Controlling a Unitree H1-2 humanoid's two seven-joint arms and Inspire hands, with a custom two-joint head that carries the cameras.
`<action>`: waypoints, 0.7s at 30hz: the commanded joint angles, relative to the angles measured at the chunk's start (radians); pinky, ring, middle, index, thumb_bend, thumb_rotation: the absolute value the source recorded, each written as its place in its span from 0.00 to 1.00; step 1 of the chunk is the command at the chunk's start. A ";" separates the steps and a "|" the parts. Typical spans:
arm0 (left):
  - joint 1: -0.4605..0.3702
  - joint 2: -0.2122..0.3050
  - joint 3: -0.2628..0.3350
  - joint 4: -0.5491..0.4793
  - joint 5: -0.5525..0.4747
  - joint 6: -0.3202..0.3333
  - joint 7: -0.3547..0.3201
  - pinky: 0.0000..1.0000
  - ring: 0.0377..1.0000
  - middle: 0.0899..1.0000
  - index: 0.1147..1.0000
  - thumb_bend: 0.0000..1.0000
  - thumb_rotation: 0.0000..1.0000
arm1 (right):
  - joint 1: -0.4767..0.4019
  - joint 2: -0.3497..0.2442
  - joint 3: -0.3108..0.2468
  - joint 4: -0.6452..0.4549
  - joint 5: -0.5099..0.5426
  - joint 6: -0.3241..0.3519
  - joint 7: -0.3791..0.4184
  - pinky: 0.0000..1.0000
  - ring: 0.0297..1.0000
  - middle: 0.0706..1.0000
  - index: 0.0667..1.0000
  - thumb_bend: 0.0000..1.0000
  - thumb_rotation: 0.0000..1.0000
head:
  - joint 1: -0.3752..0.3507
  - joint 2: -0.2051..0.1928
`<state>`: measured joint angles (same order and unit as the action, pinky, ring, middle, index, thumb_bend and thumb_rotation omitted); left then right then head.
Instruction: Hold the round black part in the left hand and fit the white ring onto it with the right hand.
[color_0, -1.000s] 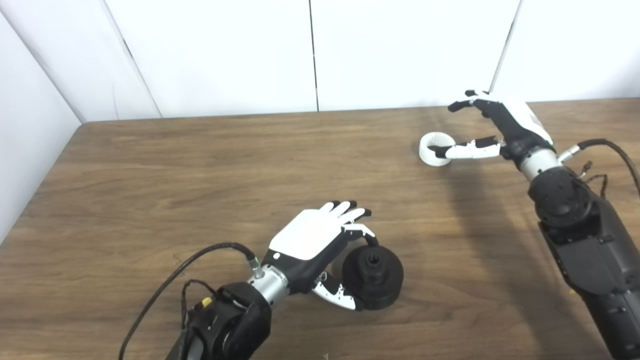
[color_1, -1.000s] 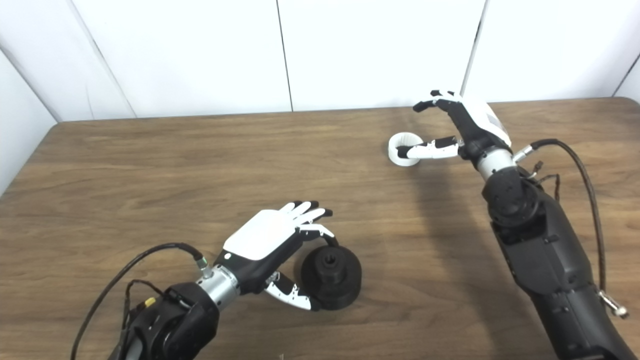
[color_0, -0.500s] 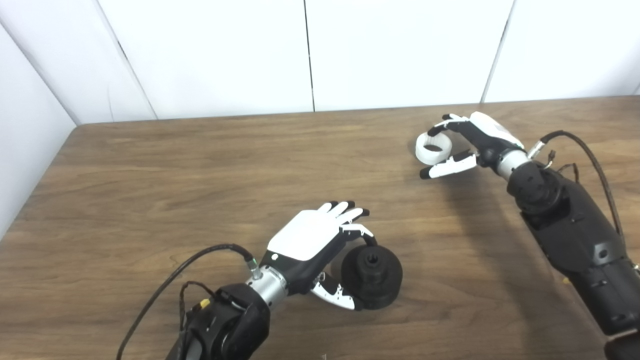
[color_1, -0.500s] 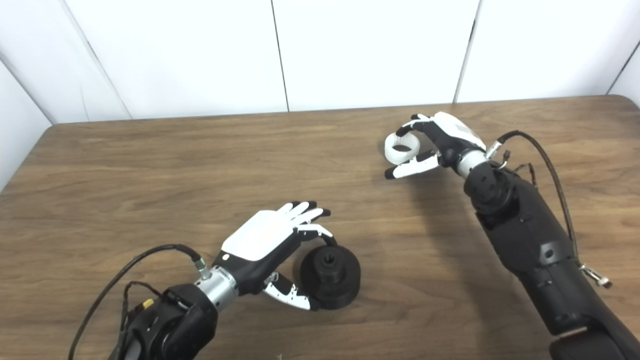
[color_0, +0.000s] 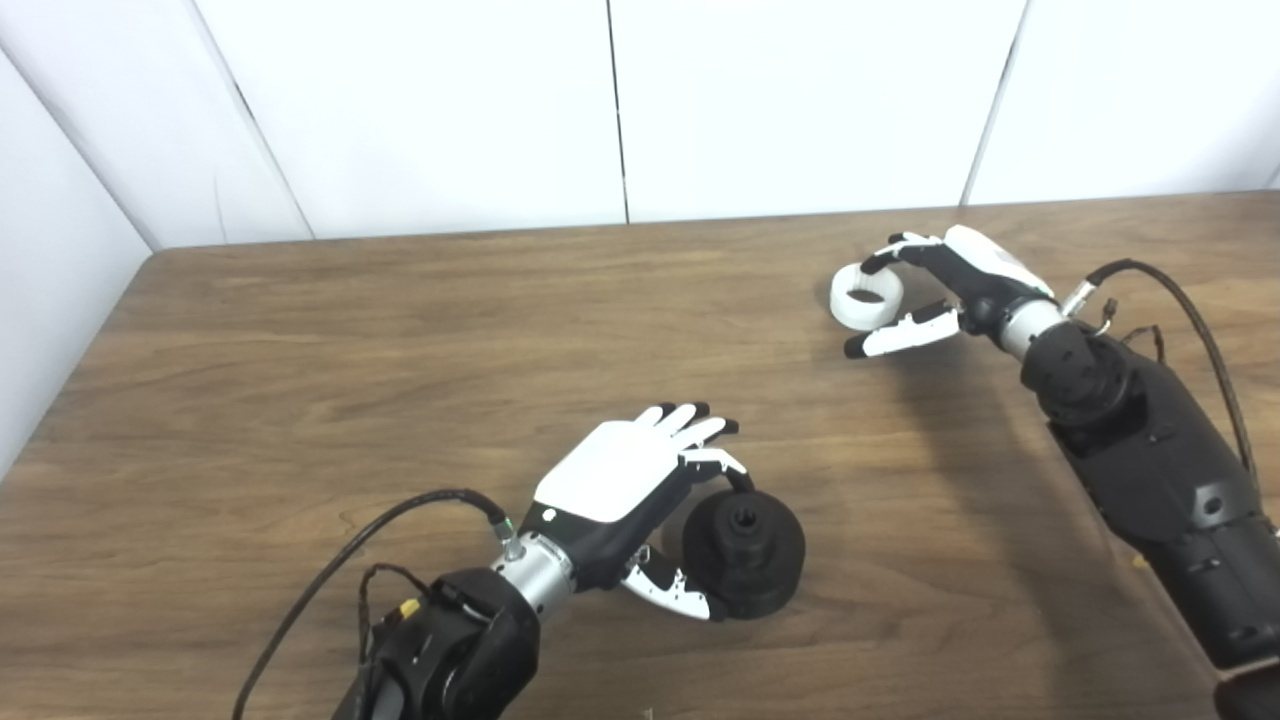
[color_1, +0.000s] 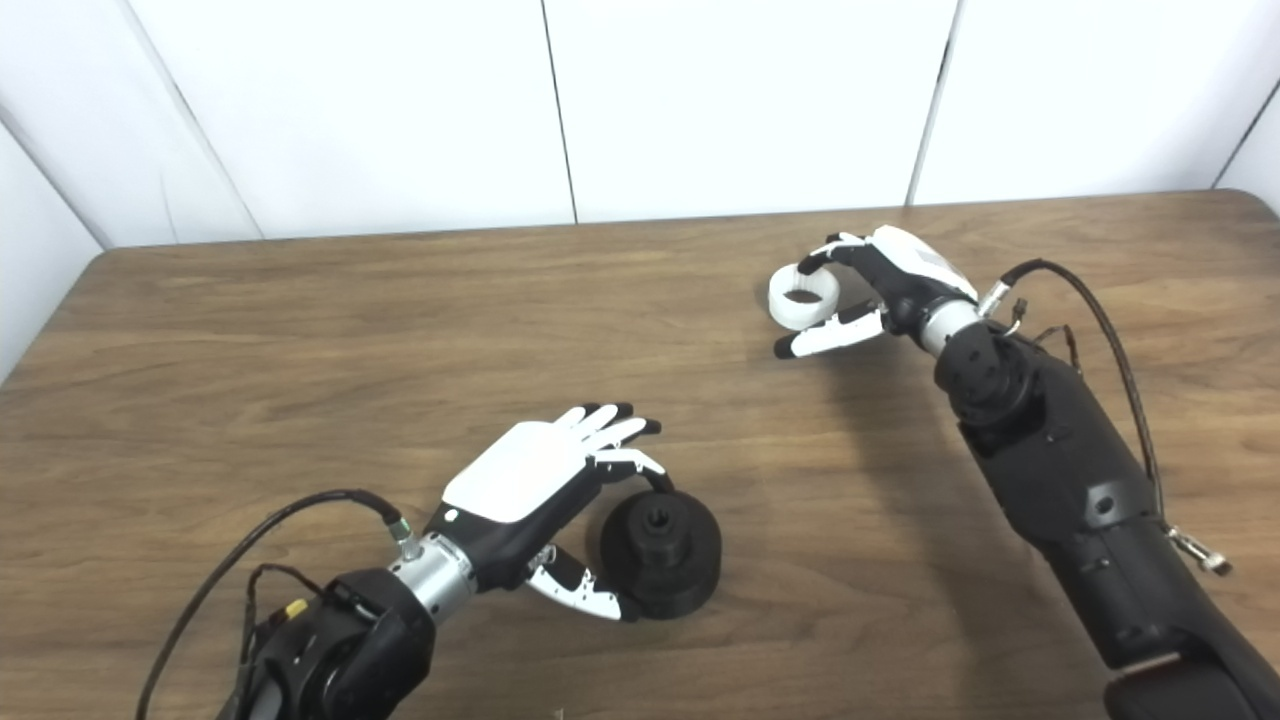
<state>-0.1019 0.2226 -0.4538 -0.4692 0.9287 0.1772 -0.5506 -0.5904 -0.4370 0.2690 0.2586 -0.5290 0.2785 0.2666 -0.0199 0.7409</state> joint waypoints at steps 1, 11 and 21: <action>0.003 0.009 0.001 0.000 0.010 -0.010 -0.010 1.00 1.00 0.95 0.67 0.89 0.23 | -0.073 -0.013 -0.025 -0.022 0.004 -0.031 -0.025 0.96 1.00 0.95 0.77 0.95 0.46 | -0.001 0.000; 0.007 0.012 0.001 0.003 0.011 -0.010 -0.010 1.00 1.00 0.95 0.67 0.90 0.24 | -0.084 0.003 -0.058 -0.003 0.024 -0.058 -0.057 0.92 1.00 0.92 0.76 0.94 0.41 | 0.004 0.002; 0.009 0.016 0.007 0.001 0.014 -0.012 -0.008 1.00 1.00 0.95 0.67 0.91 0.24 | -0.100 0.010 -0.059 0.031 0.028 -0.056 -0.070 0.89 0.97 0.90 0.77 0.94 0.41 | 0.003 -0.001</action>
<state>-0.0948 0.2226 -0.4495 -0.4692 0.9290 0.1750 -0.5488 -0.6219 -0.4209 0.2194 0.3031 -0.4979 0.2559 0.2235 -0.0154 0.7394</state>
